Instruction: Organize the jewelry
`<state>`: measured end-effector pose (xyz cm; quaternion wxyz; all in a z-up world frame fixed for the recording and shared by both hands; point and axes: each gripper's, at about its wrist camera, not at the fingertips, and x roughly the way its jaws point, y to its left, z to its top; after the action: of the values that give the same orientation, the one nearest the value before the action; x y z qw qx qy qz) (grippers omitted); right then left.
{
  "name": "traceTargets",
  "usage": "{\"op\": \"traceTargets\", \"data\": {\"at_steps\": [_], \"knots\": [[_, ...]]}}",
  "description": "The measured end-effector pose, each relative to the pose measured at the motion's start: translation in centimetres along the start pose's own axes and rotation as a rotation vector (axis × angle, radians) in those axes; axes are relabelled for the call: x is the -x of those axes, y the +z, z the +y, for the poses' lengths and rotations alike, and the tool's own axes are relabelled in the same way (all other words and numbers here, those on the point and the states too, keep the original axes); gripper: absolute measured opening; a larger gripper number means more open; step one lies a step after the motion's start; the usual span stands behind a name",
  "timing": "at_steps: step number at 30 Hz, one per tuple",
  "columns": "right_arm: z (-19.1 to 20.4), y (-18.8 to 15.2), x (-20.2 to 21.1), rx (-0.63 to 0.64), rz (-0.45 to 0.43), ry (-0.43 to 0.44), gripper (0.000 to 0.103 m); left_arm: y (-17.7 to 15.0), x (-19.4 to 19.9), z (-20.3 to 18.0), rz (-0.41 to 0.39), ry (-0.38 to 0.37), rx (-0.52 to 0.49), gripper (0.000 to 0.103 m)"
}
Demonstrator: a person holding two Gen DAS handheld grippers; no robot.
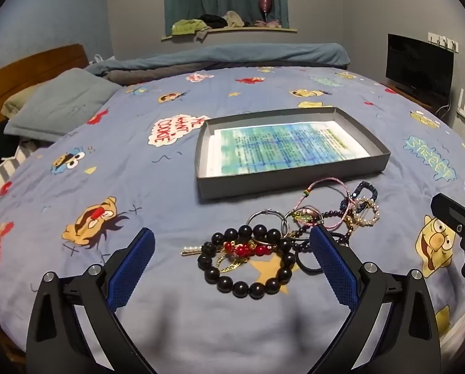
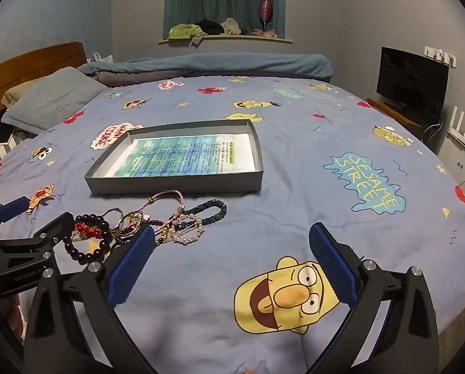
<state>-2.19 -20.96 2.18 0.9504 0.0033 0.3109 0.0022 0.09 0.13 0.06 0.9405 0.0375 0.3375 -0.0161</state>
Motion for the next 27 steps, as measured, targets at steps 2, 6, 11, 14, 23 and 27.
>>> {"op": "traceTargets", "data": {"at_steps": [2,6,11,14,23,27], "knots": [[0.0,0.0,0.1,0.0,0.003,-0.004,0.098,0.0,0.3,-0.1,-0.012,0.006,-0.002,0.099],[0.1,-0.1,0.1,0.002,0.006,-0.016,0.098,0.0,0.5,0.0,-0.009,0.001,0.008,0.099],[0.9,0.7,0.1,0.007,0.007,0.001,0.098,0.0,0.2,-0.1,-0.011,0.002,-0.003,0.099],[0.3,-0.2,0.1,0.006,-0.009,0.009,0.098,0.1,0.2,-0.1,-0.008,0.003,-0.002,0.099],[0.9,-0.3,-0.3,0.019,-0.007,0.009,0.098,0.1,0.2,-0.3,-0.008,0.014,-0.001,0.099],[1.2,-0.5,-0.4,0.025,-0.007,0.011,0.098,0.2,0.2,-0.2,-0.006,0.013,0.0,0.099]]}}
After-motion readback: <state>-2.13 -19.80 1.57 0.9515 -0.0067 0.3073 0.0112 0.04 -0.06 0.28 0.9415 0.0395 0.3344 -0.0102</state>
